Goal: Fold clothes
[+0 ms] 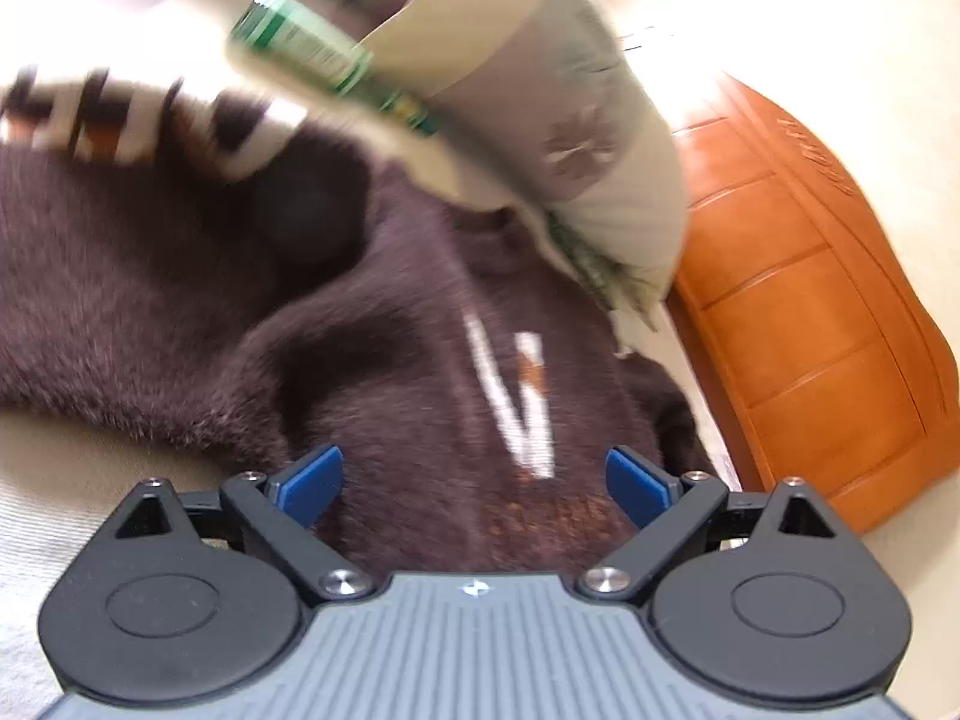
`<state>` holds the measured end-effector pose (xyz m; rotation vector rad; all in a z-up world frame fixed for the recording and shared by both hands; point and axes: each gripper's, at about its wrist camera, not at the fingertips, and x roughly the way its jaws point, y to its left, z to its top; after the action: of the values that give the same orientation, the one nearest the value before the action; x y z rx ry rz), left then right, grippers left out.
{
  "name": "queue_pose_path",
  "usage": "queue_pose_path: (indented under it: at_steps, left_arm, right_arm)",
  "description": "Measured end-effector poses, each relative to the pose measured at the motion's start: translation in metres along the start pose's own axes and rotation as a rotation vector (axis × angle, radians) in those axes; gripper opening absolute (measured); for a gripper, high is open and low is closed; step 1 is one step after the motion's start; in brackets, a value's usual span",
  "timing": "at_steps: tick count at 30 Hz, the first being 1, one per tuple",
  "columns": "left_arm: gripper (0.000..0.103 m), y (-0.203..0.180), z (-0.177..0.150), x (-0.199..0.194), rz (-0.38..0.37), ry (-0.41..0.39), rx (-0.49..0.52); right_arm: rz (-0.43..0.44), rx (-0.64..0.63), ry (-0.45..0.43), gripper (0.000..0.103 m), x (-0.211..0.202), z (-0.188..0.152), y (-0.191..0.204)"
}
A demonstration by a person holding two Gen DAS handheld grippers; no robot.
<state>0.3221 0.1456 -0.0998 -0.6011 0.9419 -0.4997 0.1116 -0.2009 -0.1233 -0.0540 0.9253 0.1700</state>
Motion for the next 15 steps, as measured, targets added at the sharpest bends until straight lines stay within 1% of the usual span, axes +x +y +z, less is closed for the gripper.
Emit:
queue_pose_path:
  at_steps: [2, 4, 5, 6, 7, 9, 10, 11, 12, 14, 15]
  left_arm:
    - [0.093, 0.009, 0.005, 0.016, 0.035, 0.041, -0.047]
    - [0.093, 0.009, 0.007, 0.019, 0.045, 0.03, -0.033]
    - [0.09, 0.004, 0.009, 0.019, 0.089, 0.031, 0.003]
    - [0.084, -0.004, 0.011, 0.021, 0.157, 0.032, 0.073]
    - [0.081, -0.012, 0.012, 0.023, 0.224, 0.032, 0.141]
    - [0.079, -0.018, 0.015, 0.031, 0.296, 0.049, 0.212]
    - [0.077, -0.019, 0.018, 0.032, 0.348, 0.045, 0.248]
    - [0.07, -0.021, 0.021, 0.033, 0.399, 0.041, 0.283]
    - [0.067, -0.022, 0.024, 0.035, 0.449, 0.037, 0.317]
    - [0.064, -0.015, 0.03, 0.033, 0.461, 0.035, 0.318]
    - [0.06, -0.013, 0.034, 0.032, 0.464, 0.036, 0.311]
  right_arm:
    - [-0.001, 0.002, 0.007, 0.103, 0.001, 0.001, 0.0]
    - [-0.001, 0.003, 0.007, 0.103, 0.0, 0.001, 0.0]
    - [0.0, 0.003, 0.008, 0.103, 0.0, 0.001, -0.001]
    - [0.0, 0.004, 0.008, 0.103, 0.0, 0.001, -0.001]
    - [0.0, 0.005, 0.008, 0.103, 0.0, 0.001, -0.001]
    - [0.001, 0.006, 0.008, 0.103, 0.0, 0.001, -0.001]
    - [0.001, 0.007, 0.008, 0.103, 0.0, 0.001, -0.002]
    - [0.001, 0.007, 0.008, 0.103, 0.0, 0.001, -0.002]
    - [0.001, 0.008, 0.008, 0.103, 0.0, 0.001, -0.002]
    - [0.002, 0.009, 0.009, 0.103, 0.0, 0.001, -0.002]
    - [0.002, 0.01, 0.009, 0.103, 0.0, 0.001, -0.002]
